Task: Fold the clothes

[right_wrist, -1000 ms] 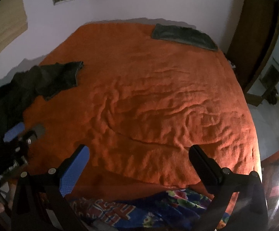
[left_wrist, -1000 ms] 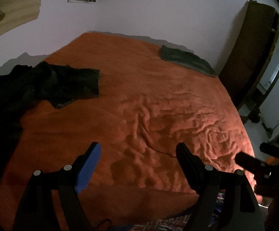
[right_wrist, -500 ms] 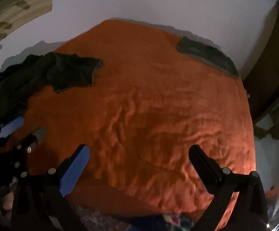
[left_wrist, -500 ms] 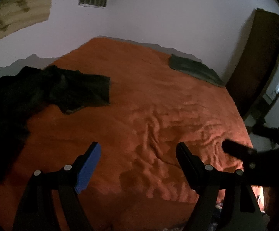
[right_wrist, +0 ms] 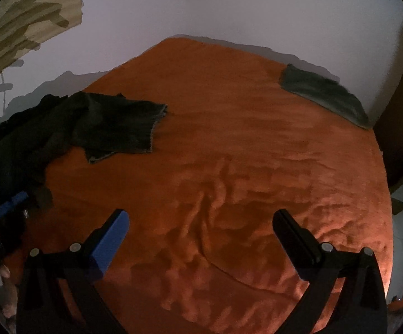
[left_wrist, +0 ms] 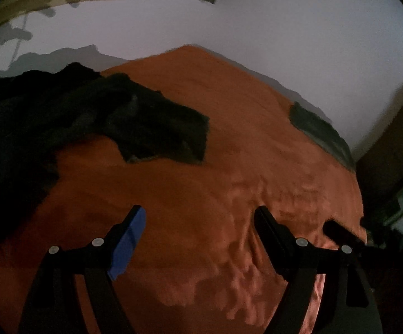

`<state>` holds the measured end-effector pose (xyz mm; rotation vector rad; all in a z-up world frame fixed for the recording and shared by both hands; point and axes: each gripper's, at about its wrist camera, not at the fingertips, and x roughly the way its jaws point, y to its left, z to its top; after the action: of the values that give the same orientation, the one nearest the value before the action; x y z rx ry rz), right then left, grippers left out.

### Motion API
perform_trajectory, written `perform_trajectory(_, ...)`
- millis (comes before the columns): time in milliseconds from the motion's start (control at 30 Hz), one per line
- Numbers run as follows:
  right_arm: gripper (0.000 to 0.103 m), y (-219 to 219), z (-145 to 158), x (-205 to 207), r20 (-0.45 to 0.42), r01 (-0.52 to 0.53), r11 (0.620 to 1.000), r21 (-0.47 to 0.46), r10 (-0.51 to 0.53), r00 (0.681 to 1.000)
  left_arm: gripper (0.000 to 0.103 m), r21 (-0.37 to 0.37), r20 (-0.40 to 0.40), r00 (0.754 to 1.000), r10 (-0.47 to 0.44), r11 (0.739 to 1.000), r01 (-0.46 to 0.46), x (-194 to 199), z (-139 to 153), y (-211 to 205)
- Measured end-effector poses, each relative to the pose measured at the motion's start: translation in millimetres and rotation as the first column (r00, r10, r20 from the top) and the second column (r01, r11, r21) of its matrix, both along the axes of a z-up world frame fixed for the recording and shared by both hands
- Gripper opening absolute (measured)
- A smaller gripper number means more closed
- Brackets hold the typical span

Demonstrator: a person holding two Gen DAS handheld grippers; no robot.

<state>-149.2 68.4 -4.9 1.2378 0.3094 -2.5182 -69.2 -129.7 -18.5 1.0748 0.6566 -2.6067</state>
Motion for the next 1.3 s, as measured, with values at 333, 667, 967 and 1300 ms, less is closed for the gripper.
perform_trajectory(333,0.103,-50.9,-57.5,-46.5,0.037,-0.053,0.999,-0.009,0.054,0.998,0.081,-0.015,0.046,0.998,0.045,0.999,-0.045,-32.7,-22.3,-29.1)
perform_trajectory(667,0.103,-71.6,-112.5,-82.8,0.069,-0.108,0.994,-0.016,0.109,0.992,0.081,0.125,0.073,0.995,0.067,0.989,-0.076,-45.8,-77.7,-62.6)
perform_trajectory(967,0.103,-68.5,-140.7,-125.4,0.095,-0.051,0.997,-0.053,0.056,0.994,0.081,0.155,0.084,0.988,0.133,0.977,-0.145,-58.1,-109.5,-95.3)
perform_trajectory(1300,0.103,-98.0,-157.1,-161.6,0.116,-0.087,0.986,-0.139,0.104,0.988,0.081,0.255,0.122,0.98,0.16,0.949,-0.186,-62.0,-140.6,-122.7)
